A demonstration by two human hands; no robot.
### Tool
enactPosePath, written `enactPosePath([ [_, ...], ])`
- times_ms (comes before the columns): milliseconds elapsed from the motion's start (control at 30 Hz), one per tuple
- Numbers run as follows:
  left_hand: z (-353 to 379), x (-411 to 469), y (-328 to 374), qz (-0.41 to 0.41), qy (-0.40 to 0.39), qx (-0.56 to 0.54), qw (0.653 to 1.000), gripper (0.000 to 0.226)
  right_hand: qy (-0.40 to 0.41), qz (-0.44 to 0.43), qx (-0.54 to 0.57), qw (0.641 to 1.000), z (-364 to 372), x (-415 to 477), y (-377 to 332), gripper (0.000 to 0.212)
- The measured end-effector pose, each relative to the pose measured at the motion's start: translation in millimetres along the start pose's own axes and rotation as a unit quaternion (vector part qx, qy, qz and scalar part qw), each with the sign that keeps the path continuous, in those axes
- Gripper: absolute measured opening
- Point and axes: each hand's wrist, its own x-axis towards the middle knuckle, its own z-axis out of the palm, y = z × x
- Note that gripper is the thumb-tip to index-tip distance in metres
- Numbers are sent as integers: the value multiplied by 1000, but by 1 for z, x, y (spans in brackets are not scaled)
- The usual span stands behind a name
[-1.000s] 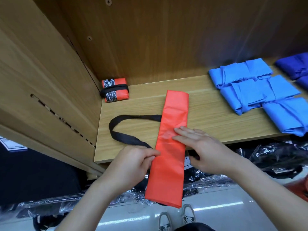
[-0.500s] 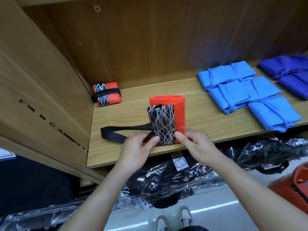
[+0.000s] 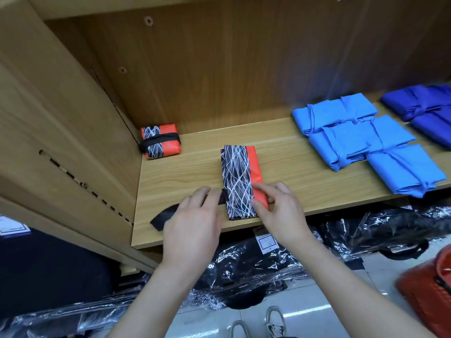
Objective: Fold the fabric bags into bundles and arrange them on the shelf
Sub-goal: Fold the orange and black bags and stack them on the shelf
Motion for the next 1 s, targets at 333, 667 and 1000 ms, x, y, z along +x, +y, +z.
enactPosePath([
  [333,56,20,0,176,-70,112,975,69,-81,-17,-85,993,-9,11,-4,30],
  [667,52,-1,4,223,-44,28,973,62,-122,62,-46,990,-18,57,-22,99],
  [1000,28,20,-2,104,-126,-118,979,35,-109,113,198,968,-12,60,-17,23],
])
